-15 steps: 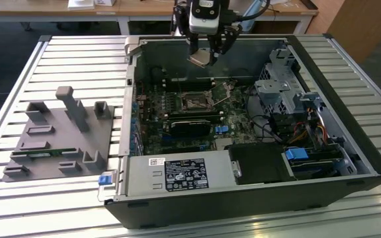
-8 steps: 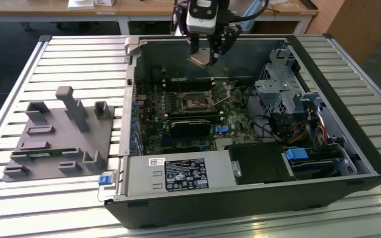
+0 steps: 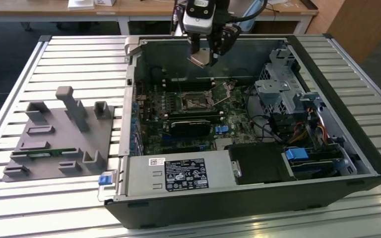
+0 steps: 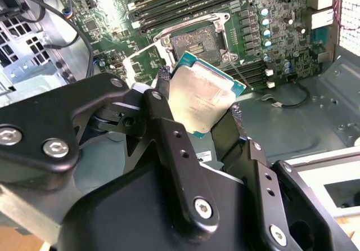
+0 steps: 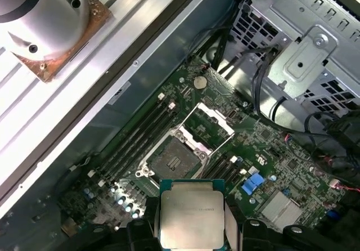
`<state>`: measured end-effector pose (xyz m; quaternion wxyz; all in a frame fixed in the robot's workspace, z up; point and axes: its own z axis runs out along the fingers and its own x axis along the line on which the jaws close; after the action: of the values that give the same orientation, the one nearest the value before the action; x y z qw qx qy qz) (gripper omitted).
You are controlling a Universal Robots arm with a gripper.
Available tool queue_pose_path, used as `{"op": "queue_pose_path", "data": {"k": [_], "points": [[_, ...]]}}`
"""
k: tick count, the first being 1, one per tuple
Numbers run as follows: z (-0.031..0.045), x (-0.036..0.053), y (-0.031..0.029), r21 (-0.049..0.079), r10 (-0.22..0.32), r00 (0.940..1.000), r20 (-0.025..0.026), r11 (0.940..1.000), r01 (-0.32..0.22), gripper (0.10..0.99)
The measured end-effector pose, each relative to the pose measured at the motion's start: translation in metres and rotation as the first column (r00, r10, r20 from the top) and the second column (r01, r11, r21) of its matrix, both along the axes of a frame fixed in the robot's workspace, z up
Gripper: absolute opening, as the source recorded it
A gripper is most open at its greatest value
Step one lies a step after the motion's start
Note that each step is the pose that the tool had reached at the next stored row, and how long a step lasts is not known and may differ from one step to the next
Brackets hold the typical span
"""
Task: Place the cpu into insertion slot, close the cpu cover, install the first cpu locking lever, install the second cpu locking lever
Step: 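Place the cpu into insertion slot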
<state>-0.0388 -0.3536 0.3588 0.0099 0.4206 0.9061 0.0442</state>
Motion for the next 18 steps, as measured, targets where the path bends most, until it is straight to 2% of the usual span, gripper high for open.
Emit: {"op": "queue_pose_path", "data": {"k": [9,18], "points": [[-0.0002,0.0000,0.0000,0.000,-0.063,0.9980,0.0000,0.9980,0.063,0.541],[-0.0003,0.0000,0.0000,0.000,-0.134,0.9909,0.0000,0.9909,0.134,0.541]]}}
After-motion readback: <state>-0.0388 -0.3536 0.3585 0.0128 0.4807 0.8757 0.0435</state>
